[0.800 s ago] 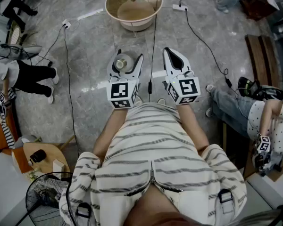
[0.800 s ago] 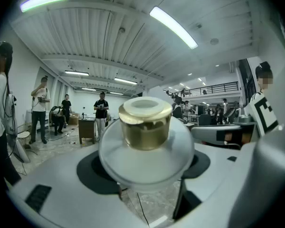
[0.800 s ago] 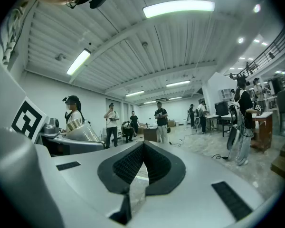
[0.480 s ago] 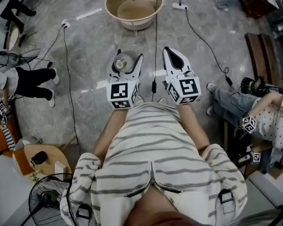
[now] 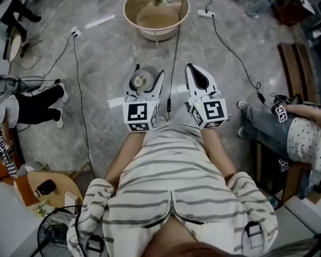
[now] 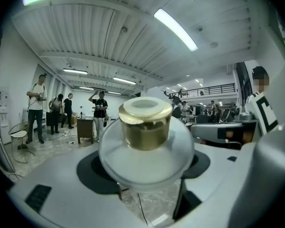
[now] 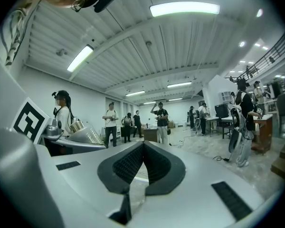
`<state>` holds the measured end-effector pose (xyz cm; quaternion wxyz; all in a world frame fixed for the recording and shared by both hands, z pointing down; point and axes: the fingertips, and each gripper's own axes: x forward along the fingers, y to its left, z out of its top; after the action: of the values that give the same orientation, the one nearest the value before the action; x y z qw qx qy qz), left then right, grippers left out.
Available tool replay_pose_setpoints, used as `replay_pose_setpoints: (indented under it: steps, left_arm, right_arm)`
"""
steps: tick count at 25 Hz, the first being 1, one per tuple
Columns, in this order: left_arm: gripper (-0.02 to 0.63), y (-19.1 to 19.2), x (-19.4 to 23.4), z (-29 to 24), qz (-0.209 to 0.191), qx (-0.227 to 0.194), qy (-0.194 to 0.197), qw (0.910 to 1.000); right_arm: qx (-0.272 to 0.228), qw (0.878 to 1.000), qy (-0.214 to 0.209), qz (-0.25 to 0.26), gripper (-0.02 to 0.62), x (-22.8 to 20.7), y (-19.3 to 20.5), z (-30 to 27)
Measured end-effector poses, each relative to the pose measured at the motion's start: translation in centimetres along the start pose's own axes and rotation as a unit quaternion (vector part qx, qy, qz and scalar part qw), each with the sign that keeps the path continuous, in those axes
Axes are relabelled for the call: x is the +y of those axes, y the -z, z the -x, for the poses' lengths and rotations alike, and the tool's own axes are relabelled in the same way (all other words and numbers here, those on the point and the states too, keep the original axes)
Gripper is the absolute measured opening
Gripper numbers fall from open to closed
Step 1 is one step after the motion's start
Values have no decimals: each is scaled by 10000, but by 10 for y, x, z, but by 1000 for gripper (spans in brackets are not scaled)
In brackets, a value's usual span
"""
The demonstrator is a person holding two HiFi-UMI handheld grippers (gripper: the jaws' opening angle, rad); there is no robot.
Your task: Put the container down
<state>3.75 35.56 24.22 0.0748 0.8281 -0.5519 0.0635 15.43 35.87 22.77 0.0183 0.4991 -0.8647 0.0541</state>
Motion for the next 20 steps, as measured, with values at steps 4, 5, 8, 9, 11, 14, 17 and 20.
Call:
replay_pose_setpoints:
  steps: [4,5,8,9,11,14,17,20]
  left_arm:
    - [331,1,20,1,71,-44,-48,10000]
    - [331,1,25,3,72,-64,-70,9999]
    - [331,-2,39,-1,68,-79,-134,9999]
    - [331,-2,44,-4,75,-54,-157,9998]
    - [330,-1,56,-10,93,6,-206,9997]
    - [331,0,70,-25,66,37,-263,9996]
    - [331,-1,83,-48,-72,41,-311,9995]
    - [331,-5,98,-79,-132,102,-290,9994]
  right_arm:
    - [23,9999,-25,104,8,13,0,-14]
    - [9,9999,-50,89,8,17,0,-18]
    - [40,9998,-180,89,7,25,1,-35]
    - [86,9997,-216,92,8,26,3,-41]
    - [161,9995,-264,64,8,28,8,-54]
    - [167,9993,-319,57,8,24,9,-77]
    - [133,9992,-381,85,8,15,11,-105]
    - [175,9991,-382,72,8,1,9,-138]
